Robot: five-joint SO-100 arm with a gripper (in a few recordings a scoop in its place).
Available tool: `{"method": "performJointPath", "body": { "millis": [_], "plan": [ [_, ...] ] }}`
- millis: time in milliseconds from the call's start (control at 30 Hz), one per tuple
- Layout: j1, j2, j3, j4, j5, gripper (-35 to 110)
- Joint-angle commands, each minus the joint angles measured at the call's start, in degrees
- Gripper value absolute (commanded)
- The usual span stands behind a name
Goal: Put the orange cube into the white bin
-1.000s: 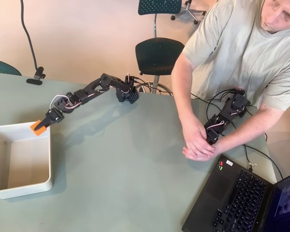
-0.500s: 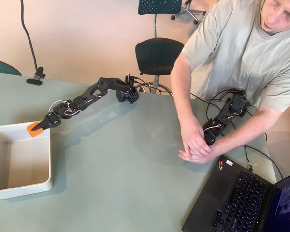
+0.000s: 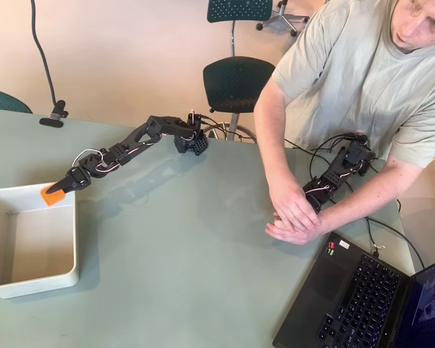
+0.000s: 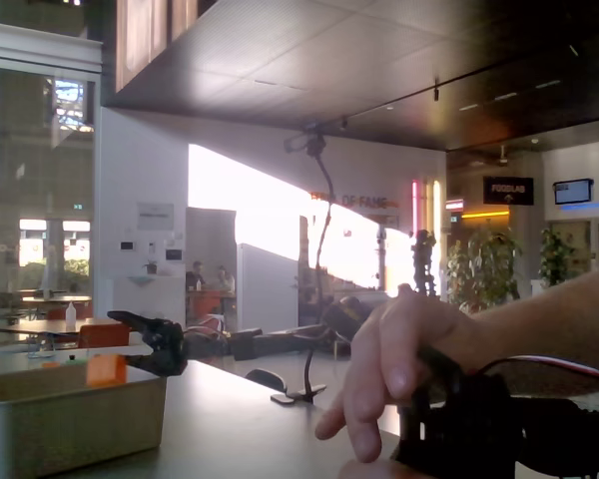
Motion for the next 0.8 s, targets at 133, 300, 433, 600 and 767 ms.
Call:
{"method": "performJointPath", "body": {
  "millis": [133,300,433,600,767],
  "plan": [
    [0.3,0.8,-1.6,-0.8,0.3,70],
    [0.3,1.4,-1.6,-0.5,0.3,70],
    [0.6,2.4,-1.8,4.7,0.3,70],
    [2.0,13.9,-1.5,23.5,0.2,69],
    [2.4,27.3,-2.2,48.8,0.2,69]
  ]
}}
